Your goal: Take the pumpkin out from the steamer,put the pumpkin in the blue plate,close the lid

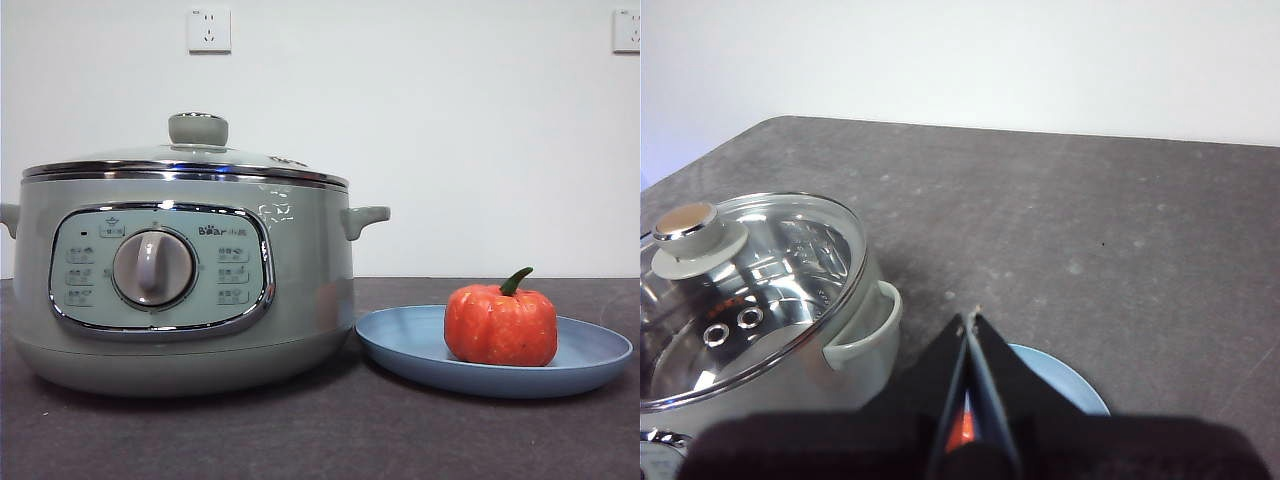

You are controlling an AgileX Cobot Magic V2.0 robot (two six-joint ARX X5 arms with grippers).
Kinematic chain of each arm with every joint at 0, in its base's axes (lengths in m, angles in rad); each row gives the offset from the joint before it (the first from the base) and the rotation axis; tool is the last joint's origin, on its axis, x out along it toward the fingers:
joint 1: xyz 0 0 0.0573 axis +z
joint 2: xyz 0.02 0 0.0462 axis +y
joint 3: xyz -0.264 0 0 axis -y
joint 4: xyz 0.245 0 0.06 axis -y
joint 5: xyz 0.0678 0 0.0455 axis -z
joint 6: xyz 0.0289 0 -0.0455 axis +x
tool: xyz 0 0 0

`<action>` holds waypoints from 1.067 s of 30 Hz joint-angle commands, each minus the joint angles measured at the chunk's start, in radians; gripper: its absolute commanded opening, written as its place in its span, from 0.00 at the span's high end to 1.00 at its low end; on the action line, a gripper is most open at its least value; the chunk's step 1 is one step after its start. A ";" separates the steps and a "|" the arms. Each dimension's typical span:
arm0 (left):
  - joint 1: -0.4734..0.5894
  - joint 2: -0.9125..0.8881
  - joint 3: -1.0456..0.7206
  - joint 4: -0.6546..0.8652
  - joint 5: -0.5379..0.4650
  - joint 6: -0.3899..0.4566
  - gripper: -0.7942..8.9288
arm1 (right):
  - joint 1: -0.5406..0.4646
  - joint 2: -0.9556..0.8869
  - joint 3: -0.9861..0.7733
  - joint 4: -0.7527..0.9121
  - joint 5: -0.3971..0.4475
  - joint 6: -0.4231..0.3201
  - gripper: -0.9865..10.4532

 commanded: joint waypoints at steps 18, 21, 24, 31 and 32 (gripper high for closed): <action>0.003 -0.002 -0.016 0.002 0.005 -0.019 0.92 | 0.001 -0.002 -0.008 0.000 0.003 0.013 0.93; 0.003 -0.002 -0.016 0.002 0.005 -0.019 0.92 | 0.001 -0.002 -0.008 0.000 0.003 0.013 0.93; 0.003 -0.002 -0.016 0.002 0.005 -0.019 0.92 | 0.001 -0.002 -0.008 -0.011 0.003 -0.003 0.93; 0.003 -0.002 -0.016 0.002 0.005 -0.019 0.92 | -0.077 -0.130 -0.048 -0.052 0.014 -0.203 0.93; 0.003 -0.002 -0.016 0.002 0.005 -0.019 0.92 | -0.114 -0.161 -0.071 -0.033 -0.010 -0.211 0.93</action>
